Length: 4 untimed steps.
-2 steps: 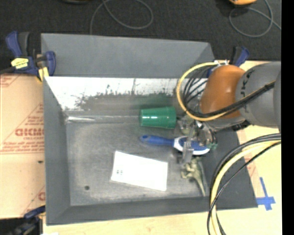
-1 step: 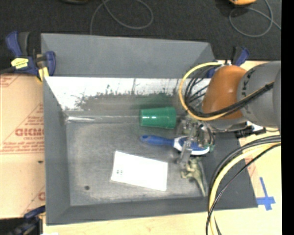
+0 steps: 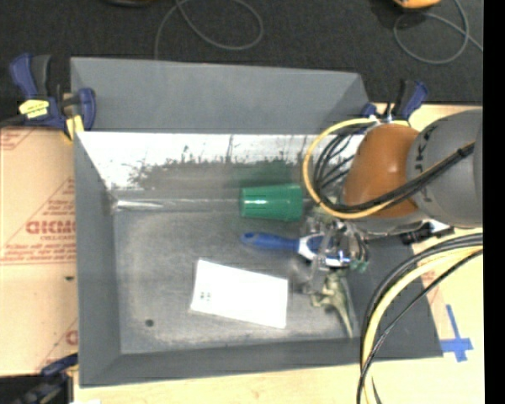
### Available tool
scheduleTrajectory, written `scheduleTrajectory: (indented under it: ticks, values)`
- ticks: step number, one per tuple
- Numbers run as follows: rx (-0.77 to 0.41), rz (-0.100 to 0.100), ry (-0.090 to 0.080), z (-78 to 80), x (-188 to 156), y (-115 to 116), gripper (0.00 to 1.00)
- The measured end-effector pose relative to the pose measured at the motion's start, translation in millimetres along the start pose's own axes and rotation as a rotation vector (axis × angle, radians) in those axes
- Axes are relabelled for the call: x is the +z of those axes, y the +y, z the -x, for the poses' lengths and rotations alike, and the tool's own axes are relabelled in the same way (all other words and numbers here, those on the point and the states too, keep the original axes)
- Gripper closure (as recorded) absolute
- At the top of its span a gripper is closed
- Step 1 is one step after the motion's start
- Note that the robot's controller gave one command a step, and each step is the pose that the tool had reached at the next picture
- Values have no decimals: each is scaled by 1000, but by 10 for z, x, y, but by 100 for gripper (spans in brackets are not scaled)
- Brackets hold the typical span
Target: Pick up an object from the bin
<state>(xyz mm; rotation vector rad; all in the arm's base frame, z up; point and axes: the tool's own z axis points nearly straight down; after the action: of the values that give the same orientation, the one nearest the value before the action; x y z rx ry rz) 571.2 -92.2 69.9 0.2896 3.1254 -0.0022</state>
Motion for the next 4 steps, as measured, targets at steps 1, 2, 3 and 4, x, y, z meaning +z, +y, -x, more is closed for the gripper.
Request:
scheduleTrajectory:
  ticks: [1,2,3,4]
  values:
    - [55,5,-4,231,12,-73,100]
    - [55,5,-4,231,12,-73,100]
    - [54,4,-1,223,-22,-73,100]
    - [53,3,2,220,-116,-77,100]
